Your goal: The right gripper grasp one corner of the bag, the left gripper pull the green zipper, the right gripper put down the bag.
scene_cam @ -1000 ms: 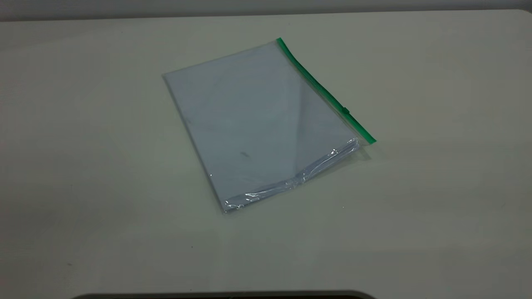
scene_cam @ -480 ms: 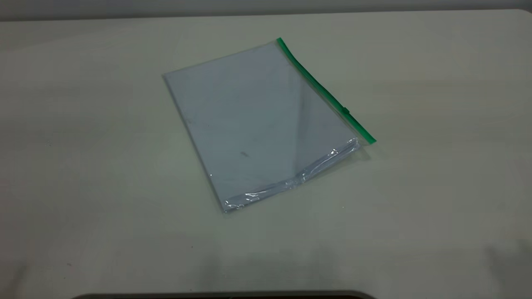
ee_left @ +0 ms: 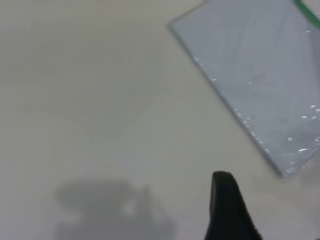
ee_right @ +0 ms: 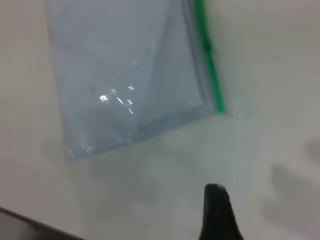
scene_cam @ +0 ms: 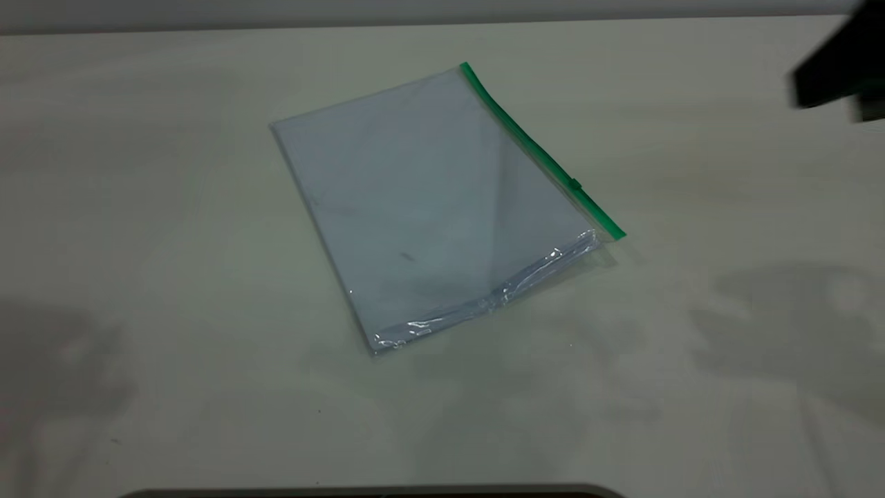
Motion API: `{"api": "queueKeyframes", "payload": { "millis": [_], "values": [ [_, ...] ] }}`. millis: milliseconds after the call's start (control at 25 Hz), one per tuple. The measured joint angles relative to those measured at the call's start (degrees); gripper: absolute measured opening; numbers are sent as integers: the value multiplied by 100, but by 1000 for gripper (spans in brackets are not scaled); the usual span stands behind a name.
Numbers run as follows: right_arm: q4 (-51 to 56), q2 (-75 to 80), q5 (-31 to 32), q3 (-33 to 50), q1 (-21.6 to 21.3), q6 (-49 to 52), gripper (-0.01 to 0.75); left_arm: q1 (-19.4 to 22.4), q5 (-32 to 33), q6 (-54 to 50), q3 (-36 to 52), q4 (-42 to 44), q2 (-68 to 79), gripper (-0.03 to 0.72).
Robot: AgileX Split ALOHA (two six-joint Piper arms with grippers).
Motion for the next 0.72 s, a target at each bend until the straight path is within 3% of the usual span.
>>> {"api": "queueKeyframes", "payload": {
  "millis": [240, 720],
  "values": [
    [1927, 2158, 356, -926, 0, -1922, 538, 0, -90, 1033, -83, -903, 414, 497],
    [1761, 4735, 1154, -2768, -115, -2260, 539, 0, -124, 1333, -83, -1148, 503, 497]
  ]
}}
